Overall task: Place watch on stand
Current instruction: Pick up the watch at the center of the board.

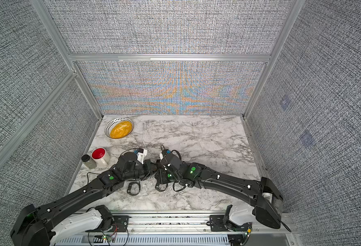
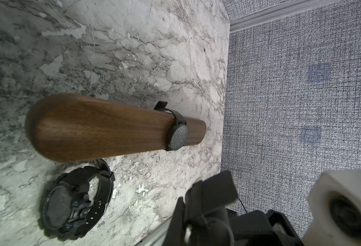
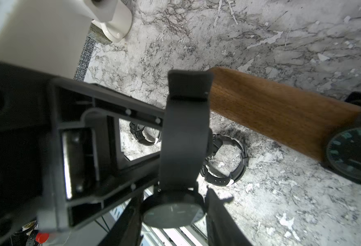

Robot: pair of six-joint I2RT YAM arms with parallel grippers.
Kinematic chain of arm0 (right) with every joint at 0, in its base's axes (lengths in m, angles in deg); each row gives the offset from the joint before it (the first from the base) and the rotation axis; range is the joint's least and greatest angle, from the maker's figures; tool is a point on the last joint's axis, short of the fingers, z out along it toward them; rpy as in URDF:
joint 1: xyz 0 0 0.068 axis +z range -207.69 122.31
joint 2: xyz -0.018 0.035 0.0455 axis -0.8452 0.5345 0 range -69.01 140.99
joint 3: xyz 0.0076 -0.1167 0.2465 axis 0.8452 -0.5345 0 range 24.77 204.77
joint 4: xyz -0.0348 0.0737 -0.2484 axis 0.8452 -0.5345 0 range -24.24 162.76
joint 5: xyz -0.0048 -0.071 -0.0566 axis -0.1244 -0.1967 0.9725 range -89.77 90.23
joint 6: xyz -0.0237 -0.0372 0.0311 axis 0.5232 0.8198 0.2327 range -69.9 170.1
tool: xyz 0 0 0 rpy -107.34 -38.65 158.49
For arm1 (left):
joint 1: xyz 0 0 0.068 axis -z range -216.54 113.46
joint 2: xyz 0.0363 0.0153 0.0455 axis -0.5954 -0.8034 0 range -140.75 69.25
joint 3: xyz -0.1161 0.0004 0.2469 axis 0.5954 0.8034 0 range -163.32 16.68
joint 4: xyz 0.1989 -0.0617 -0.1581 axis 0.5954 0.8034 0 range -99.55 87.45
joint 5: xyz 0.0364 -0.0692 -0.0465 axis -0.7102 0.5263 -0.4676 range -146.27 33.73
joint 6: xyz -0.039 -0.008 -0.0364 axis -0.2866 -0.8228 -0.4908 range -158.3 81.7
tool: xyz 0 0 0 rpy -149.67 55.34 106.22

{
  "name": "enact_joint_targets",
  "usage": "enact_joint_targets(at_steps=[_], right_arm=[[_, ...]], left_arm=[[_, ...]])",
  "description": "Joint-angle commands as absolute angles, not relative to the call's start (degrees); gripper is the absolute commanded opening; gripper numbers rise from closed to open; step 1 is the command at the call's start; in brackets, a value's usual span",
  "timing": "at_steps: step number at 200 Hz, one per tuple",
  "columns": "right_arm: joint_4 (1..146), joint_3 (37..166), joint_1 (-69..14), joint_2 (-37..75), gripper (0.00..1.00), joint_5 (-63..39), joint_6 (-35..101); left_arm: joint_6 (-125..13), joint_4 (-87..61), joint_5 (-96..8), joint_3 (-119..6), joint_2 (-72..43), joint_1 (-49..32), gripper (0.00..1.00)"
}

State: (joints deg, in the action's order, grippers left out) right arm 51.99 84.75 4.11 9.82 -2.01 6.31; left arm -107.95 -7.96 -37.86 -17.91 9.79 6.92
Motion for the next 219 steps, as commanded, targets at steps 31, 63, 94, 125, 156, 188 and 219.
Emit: enact_joint_targets(at_steps=[31, 63, 94, 125, 156, 188, 219], right_arm=[[51.2, 84.8, 4.1, 9.1, 0.34, -1.3, 5.9], [49.9, 85.0, 4.1, 8.3, 0.09, -0.2, 6.0], [48.2, 85.6, 3.9, 7.7, 0.0, 1.4, 6.1], [46.4, 86.8, 3.1, 7.5, 0.0, 3.0, 6.4], [43.3, 89.2, 1.6, 7.6, 0.0, 4.5, 7.6], [39.7, 90.7, -1.0, 6.5, 0.0, 6.3, 9.2], [35.2, 90.4, -4.2, 4.2, 0.0, 8.5, 10.4]], left_arm=[[-107.8, -8.9, -38.1, -17.8, 10.4, 7.0, 0.0], [-107.4, -8.4, -38.1, -17.8, 10.5, 7.0, 0.0], [-106.2, -7.0, -38.0, -17.9, 10.6, 7.0, 0.0], [-105.0, -5.7, -37.6, -18.3, 10.6, 7.0, 0.0], [-101.0, -2.2, -36.1, -20.8, 9.7, 7.0, 0.29], [-96.9, 2.1, -36.1, -23.1, 9.2, 7.0, 0.64], [-94.8, 4.4, -38.0, -22.6, 10.2, 7.0, 0.73]])
